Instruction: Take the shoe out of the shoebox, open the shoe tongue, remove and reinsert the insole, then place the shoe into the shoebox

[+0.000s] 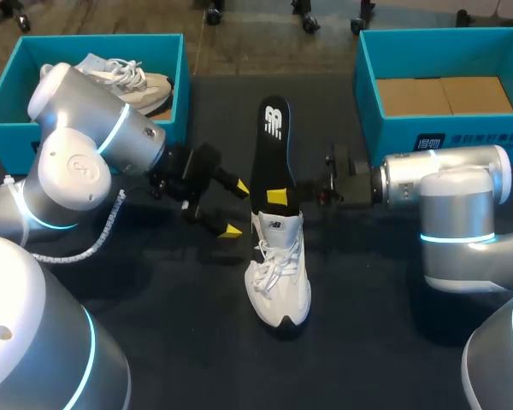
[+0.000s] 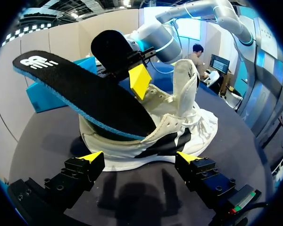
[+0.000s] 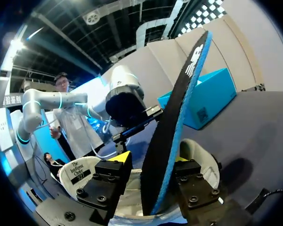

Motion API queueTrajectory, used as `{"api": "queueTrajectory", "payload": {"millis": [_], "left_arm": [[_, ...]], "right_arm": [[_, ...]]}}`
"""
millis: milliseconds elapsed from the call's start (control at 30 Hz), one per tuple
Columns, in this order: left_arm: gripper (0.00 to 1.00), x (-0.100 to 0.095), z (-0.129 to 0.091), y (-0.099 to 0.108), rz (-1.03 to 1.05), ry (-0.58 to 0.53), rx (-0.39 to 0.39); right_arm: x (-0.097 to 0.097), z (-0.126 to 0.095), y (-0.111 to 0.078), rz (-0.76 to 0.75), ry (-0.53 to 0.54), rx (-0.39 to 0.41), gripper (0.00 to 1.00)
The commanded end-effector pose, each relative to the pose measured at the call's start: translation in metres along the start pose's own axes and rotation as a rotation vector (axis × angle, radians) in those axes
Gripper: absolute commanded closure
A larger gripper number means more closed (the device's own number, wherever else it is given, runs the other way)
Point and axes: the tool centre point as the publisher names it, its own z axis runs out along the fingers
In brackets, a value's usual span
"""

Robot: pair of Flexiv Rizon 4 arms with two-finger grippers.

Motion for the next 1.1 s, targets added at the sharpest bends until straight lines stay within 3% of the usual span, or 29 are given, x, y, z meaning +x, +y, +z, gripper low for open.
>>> {"api": "queueTrajectory", "payload": {"millis": [33, 233, 433, 1100], "left_arm": [[0.0, 0.0, 0.001, -0.001, 0.0, 0.003, -0.003], [0.0, 0.001, 0.001, -0.001, 0.0, 0.003, -0.004], [0.0, 0.001, 0.0, 0.002, -0.008, -0.004, -0.005], [0.0, -0.006, -0.004, 0.005, -0.023, -0.025, -0.004]], "right_arm": [[-0.007, -0.002, 0.013, -0.003, 0.019, 0.037, 0.56], [-0.014, -0.003, 0.016, 0.008, 0.037, 0.053, 0.65], [-0.011, -0.005, 0.007, 0.048, 0.034, 0.06, 1.0], [0.012, -0.001, -0.032, 0.159, 0.015, 0.063, 1.0]]}}
